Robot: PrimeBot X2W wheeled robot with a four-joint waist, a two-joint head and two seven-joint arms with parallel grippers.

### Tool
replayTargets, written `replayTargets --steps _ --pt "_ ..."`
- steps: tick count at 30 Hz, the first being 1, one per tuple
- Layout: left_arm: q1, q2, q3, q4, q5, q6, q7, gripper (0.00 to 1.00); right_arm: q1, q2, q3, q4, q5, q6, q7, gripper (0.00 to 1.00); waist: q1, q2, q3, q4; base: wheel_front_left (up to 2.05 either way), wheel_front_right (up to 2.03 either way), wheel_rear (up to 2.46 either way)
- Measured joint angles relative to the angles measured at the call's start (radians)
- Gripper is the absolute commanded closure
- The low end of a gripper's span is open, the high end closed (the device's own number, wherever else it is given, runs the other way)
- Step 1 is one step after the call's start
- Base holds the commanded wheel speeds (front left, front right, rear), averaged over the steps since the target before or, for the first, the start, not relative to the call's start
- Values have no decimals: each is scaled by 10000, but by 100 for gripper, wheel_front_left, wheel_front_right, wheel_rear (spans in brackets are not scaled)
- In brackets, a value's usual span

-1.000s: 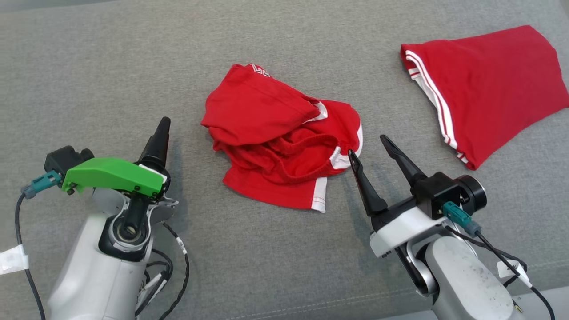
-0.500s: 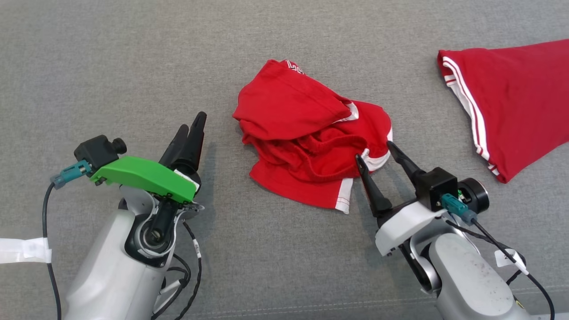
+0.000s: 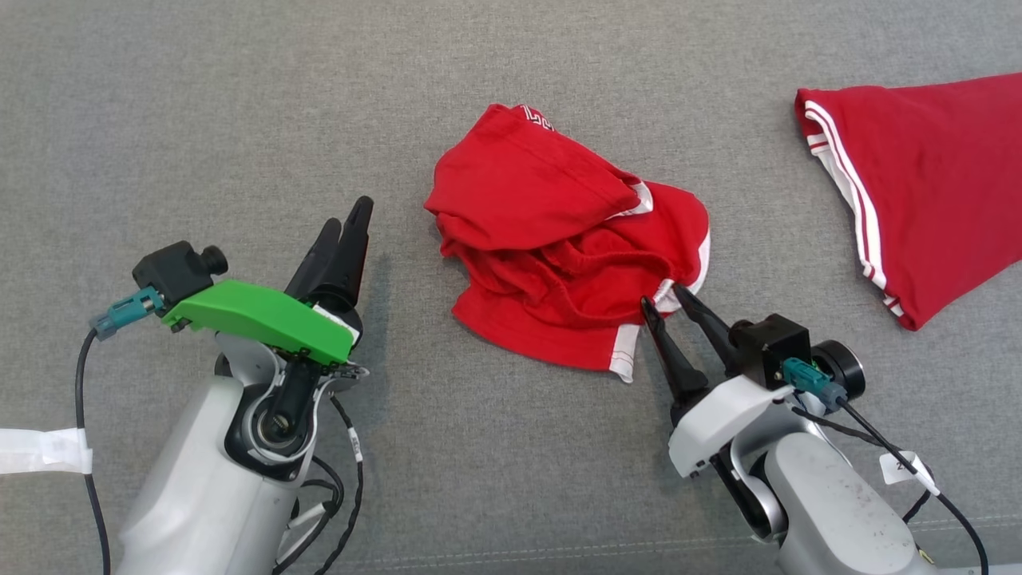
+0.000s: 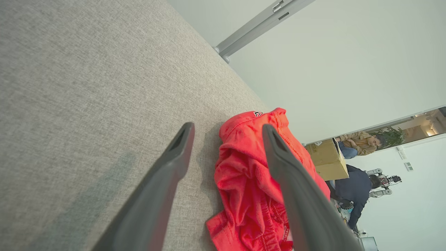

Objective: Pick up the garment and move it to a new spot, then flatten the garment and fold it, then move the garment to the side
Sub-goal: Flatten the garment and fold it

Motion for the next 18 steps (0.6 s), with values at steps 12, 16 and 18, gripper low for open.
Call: replayTargets --steps 12,16,18 --pt "1 4 -61 -176 0 -56 0 0 -26 180 -88 201 439 81 198 52 0 0 127 5 0 0 0" --pt "1 8 -61 -180 0 -56 0 0 -108 209 -136 339 671 81 203 51 0 0 165 23 0 0 0" --pt "2 8 -63 -184 0 -56 0 0 -148 224 -163 380 734 81 215 46 0 0 179 38 0 0 0"
